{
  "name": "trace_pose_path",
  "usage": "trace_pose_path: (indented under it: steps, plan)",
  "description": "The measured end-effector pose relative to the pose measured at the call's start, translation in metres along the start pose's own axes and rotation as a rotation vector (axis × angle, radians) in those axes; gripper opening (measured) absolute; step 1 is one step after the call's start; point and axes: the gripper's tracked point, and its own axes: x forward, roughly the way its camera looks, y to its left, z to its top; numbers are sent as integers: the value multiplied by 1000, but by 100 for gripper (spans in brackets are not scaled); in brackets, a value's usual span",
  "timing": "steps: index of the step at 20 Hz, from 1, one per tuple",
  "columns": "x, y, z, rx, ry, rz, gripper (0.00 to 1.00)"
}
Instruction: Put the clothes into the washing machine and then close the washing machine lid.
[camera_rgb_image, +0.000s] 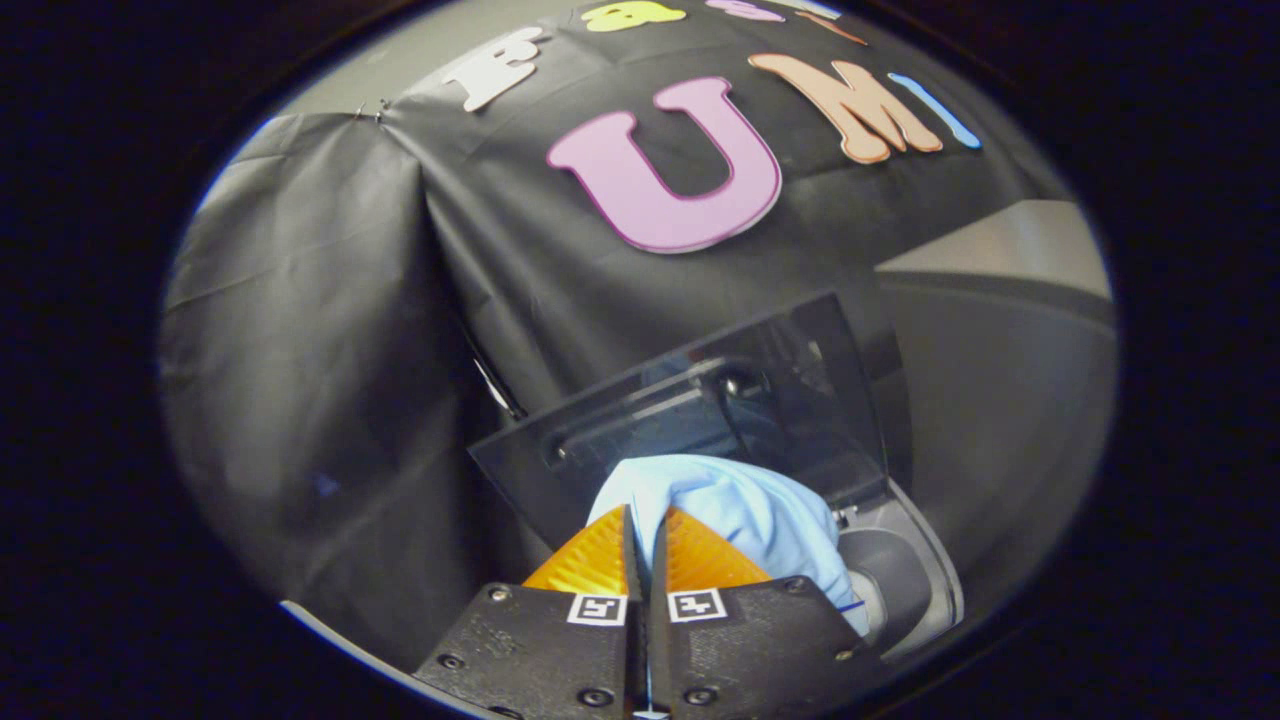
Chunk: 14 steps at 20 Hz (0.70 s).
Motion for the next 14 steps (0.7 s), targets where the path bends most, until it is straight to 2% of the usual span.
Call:
trace_pose_path:
  steps: [3,8,11,14]
  plan:
    - [14,-15,-41,-57,72,-38,1]
    - [19,-29,-79,-173,143,-92,2]
    - [20,-31,-95,-282,177,-75,3]
    - [19,-32,-105,-327,181,-80,4]
